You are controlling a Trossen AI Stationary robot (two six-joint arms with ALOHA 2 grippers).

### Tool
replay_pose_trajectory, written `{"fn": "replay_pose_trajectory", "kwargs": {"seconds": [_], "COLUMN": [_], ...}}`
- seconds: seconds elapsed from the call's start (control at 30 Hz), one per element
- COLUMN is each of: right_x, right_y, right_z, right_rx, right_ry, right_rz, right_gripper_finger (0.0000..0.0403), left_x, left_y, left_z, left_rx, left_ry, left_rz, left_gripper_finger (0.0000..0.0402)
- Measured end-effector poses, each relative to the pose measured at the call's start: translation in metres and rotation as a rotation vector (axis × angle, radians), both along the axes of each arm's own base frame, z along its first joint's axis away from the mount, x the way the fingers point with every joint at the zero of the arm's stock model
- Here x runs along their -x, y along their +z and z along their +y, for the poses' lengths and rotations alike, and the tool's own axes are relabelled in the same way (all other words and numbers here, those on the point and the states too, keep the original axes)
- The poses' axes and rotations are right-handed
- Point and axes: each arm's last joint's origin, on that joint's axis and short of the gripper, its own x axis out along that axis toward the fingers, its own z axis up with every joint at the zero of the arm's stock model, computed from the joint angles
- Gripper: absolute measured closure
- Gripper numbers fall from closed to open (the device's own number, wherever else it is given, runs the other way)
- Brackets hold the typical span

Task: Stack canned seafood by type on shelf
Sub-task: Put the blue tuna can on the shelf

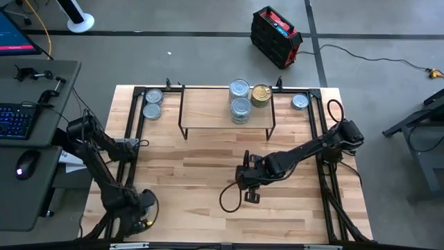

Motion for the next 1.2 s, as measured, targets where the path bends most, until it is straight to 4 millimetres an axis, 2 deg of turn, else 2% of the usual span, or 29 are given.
{"fn": "replay_pose_trajectory", "kwargs": {"seconds": [0.17, 0.33, 0.53, 0.67, 0.77, 0.83, 0.93, 1.07, 1.2], "right_x": [0.012, 0.020, 0.027, 0.028, 0.026, 0.021, 0.004, -0.027, -0.060], "right_y": [0.010, 0.025, 0.039, 0.044, 0.045, 0.044, 0.034, 0.004, -0.038], "right_z": [0.002, 0.002, -0.001, -0.002, -0.001, -0.001, 0.001, 0.004, 0.006], "right_rx": [-0.004, -0.008, 0.003, 0.016, 0.005, -0.025, -0.124, -0.170, -0.168], "right_ry": [-0.011, -0.022, -0.038, -0.035, -0.011, -0.002, 0.017, -0.018, 0.009], "right_rz": [0.026, -0.013, -0.062, -0.095, -0.115, -0.135, -0.159, -0.212, -0.279], "right_gripper_finger": [0.0402, 0.0402, 0.0403, 0.0403, 0.0403, 0.0403, 0.0403, 0.0403, 0.0403], "left_x": [-0.030, -0.079, -0.152, -0.181, -0.183, -0.173, -0.153, -0.128, -0.114], "left_y": [-0.003, -0.002, 0.010, 0.024, 0.047, 0.059, 0.064, 0.047, 0.022], "left_z": [0.012, 0.037, 0.085, 0.120, 0.126, 0.118, 0.101, 0.081, 0.073], "left_rx": [-0.047, -0.142, -0.146, -0.171, -0.118, -0.112, -0.140, -0.168, -0.145], "left_ry": [-0.004, -0.018, -0.001, -0.017, -0.134, -0.230, -0.341, -0.349, -0.282], "left_rz": [-0.138, -0.381, -0.666, -0.748, -0.750, -0.761, -0.741, -0.708, -0.734], "left_gripper_finger": [0.0401, 0.0401, 0.0401, 0.0401, 0.0401, 0.0401, 0.0401, 0.0401, 0.0401]}}
